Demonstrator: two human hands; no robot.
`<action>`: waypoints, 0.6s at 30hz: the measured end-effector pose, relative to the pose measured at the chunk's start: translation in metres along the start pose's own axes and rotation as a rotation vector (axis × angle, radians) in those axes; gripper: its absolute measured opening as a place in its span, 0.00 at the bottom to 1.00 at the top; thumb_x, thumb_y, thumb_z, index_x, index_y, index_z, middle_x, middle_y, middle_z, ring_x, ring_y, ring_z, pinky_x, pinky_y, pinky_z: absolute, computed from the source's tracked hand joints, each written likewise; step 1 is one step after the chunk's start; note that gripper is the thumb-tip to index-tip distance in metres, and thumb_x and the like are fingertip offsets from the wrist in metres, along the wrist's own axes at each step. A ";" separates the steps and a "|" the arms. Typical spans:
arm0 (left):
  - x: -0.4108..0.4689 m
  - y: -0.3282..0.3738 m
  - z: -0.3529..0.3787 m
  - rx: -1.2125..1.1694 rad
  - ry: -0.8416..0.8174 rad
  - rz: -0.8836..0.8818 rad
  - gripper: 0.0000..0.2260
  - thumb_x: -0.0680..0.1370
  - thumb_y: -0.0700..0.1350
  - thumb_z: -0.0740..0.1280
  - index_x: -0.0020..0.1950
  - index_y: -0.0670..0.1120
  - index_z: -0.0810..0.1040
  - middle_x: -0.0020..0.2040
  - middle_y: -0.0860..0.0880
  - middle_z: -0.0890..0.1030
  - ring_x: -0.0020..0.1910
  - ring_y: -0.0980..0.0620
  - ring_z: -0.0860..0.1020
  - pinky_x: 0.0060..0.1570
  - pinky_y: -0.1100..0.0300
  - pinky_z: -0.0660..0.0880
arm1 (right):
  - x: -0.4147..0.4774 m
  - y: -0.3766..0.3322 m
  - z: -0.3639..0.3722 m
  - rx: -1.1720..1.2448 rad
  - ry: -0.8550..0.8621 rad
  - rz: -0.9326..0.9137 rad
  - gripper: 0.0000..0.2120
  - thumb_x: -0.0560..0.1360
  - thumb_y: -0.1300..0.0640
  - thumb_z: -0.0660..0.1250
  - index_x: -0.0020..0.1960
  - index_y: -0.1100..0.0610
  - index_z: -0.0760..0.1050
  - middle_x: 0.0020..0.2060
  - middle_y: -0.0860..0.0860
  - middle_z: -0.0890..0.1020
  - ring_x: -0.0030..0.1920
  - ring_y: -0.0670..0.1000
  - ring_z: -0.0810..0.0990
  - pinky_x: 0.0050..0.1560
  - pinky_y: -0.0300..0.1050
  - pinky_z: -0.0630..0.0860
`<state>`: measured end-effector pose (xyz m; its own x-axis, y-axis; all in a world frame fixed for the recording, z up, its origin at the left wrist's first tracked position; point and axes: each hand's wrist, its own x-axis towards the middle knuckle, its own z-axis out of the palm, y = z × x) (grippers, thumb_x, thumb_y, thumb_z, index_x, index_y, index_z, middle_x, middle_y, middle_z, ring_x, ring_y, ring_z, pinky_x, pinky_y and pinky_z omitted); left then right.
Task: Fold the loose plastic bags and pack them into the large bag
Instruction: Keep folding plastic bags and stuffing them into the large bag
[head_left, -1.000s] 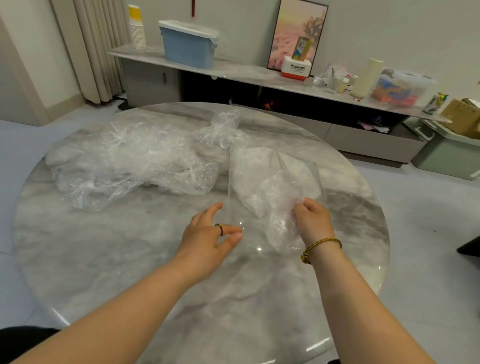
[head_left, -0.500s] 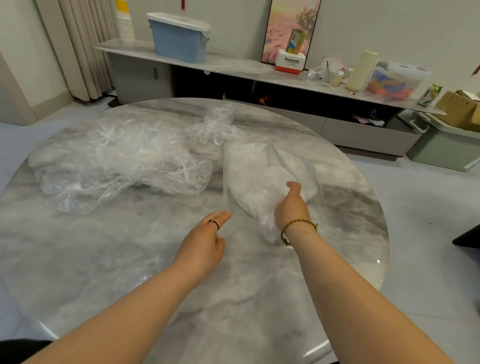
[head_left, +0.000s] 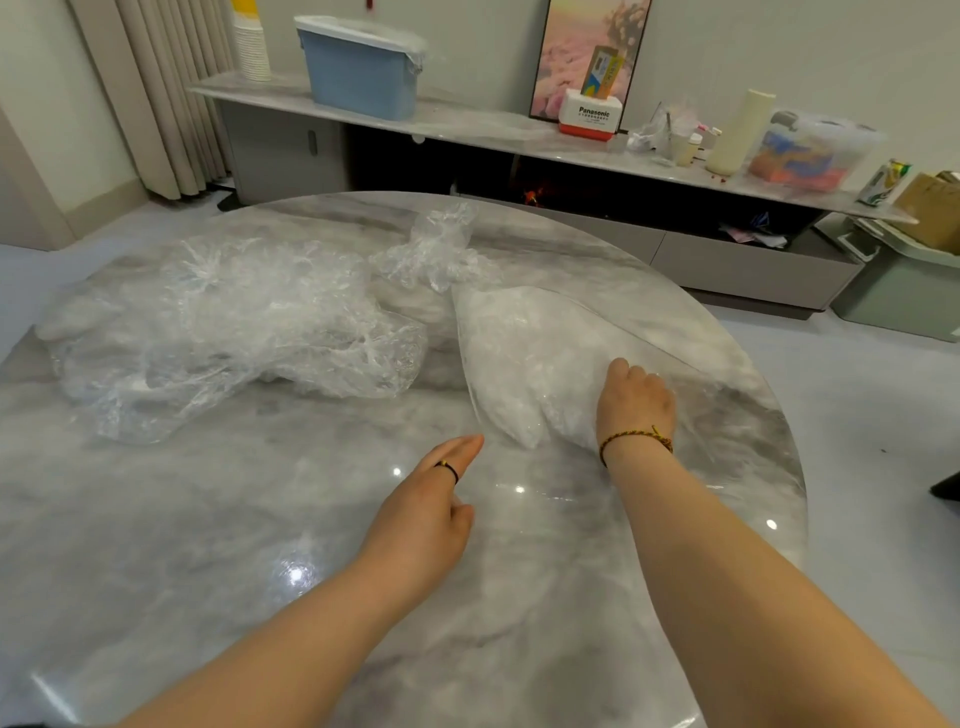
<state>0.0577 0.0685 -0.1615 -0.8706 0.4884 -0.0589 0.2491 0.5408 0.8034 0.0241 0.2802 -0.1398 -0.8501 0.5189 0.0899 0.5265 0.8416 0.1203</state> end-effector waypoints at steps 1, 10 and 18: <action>0.000 0.000 0.001 0.000 -0.007 -0.001 0.27 0.77 0.36 0.59 0.73 0.55 0.58 0.61 0.66 0.60 0.48 0.58 0.76 0.42 0.86 0.60 | 0.001 0.001 0.001 -0.016 0.014 -0.010 0.17 0.77 0.68 0.54 0.65 0.62 0.60 0.59 0.57 0.70 0.58 0.55 0.72 0.54 0.43 0.68; 0.006 -0.002 0.006 -0.050 -0.064 0.022 0.27 0.77 0.35 0.60 0.72 0.55 0.59 0.65 0.50 0.71 0.40 0.66 0.74 0.42 0.87 0.60 | -0.002 0.002 0.022 0.730 -0.103 0.152 0.18 0.76 0.66 0.53 0.65 0.61 0.61 0.46 0.57 0.72 0.45 0.57 0.73 0.47 0.47 0.72; 0.003 0.000 0.012 -0.058 -0.059 0.030 0.27 0.77 0.36 0.61 0.72 0.55 0.59 0.61 0.51 0.72 0.42 0.61 0.74 0.43 0.86 0.61 | 0.003 0.011 0.025 0.402 -0.262 0.025 0.22 0.81 0.51 0.48 0.71 0.60 0.60 0.71 0.55 0.60 0.70 0.57 0.62 0.66 0.48 0.61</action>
<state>0.0600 0.0778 -0.1691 -0.8363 0.5441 -0.0675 0.2484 0.4857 0.8381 0.0269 0.2952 -0.1625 -0.8392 0.5164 -0.1707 0.5438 0.7927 -0.2755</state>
